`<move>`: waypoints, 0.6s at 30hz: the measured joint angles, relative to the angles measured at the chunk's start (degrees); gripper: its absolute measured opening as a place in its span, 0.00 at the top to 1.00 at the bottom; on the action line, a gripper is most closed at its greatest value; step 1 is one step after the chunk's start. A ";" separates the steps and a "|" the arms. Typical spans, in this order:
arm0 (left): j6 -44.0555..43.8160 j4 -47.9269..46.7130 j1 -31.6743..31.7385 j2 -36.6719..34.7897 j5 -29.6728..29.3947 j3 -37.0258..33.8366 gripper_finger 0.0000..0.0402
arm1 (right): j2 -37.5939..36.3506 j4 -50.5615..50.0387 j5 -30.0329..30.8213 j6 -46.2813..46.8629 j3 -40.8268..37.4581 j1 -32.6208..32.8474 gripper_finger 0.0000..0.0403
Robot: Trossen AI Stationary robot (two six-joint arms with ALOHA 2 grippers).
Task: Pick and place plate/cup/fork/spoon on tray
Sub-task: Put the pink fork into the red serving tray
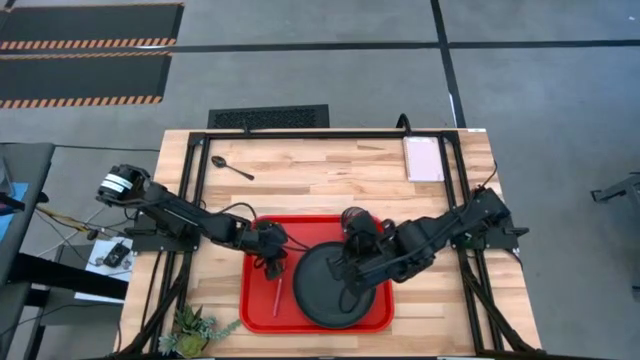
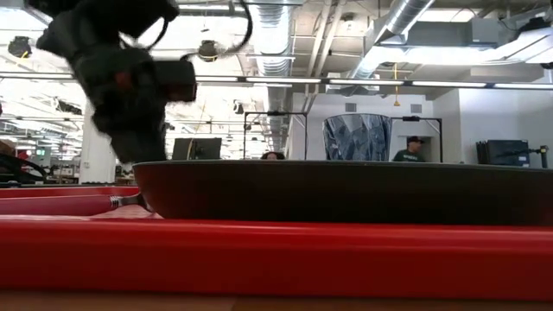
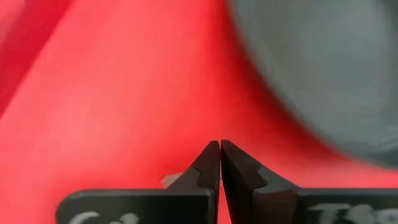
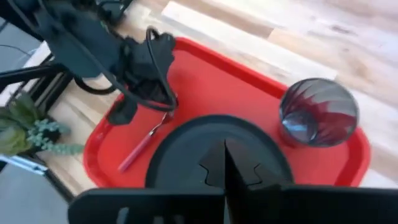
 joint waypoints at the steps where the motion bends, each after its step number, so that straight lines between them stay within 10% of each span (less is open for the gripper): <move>1: 0.05 -0.93 0.00 -1.29 -0.19 0.56 1.00 | 0.00 0.20 -0.37 -0.24 0.00 0.06 0.97; 8: 1.71 -11.96 -1.32 -15.24 -7.56 0.79 1.00 | -0.24 1.58 -0.12 -0.31 0.11 0.00 0.97; 18: -0.66 -4.50 -6.46 -11.97 -1.35 -5.30 1.00 | -0.26 4.59 -0.15 -1.31 0.11 -0.20 0.97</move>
